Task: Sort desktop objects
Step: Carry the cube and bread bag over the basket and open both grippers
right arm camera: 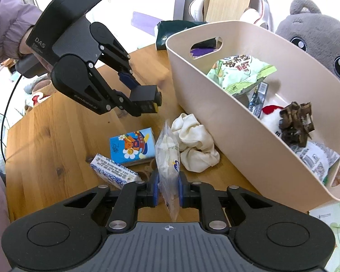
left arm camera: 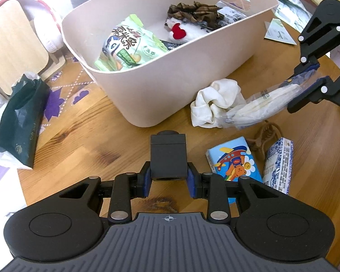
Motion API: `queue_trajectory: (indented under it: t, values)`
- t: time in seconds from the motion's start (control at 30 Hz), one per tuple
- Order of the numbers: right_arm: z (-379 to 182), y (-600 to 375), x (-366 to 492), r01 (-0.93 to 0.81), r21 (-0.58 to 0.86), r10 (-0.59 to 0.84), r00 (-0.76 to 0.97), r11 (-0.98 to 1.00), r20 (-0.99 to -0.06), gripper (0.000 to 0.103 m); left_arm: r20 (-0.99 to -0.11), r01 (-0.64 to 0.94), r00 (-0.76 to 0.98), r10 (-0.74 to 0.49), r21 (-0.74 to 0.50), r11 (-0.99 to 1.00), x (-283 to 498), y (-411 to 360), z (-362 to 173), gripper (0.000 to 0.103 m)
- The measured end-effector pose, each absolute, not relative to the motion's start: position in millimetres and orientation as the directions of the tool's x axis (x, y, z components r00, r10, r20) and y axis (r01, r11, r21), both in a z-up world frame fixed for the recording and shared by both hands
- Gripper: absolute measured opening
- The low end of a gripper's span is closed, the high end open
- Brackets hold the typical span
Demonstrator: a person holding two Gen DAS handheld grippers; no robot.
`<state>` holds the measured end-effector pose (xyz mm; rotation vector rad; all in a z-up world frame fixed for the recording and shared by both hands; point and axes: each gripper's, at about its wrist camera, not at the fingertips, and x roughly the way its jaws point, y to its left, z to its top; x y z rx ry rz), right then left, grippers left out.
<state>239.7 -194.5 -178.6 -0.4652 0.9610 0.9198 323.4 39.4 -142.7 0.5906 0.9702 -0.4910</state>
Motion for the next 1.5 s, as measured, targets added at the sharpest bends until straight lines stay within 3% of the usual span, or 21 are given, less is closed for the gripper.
queue_trajectory:
  t: [0.63,1.5]
  values:
    - [-150.0,-207.3,233.7,-0.842,-0.02,0.462,0.315,0.539,-0.829,0.014,-0.846,0.636,0.508,-0.165,0.239,0.734,312.0,34.6,-119.5,0.032]
    - [-61.7,-233.8,251.7,-0.84,-0.135,0.506,0.435,0.525,-0.745,0.014,-0.726,0.662,0.613,-0.312,0.257,0.704,320.0,26.6,-20.7,0.032]
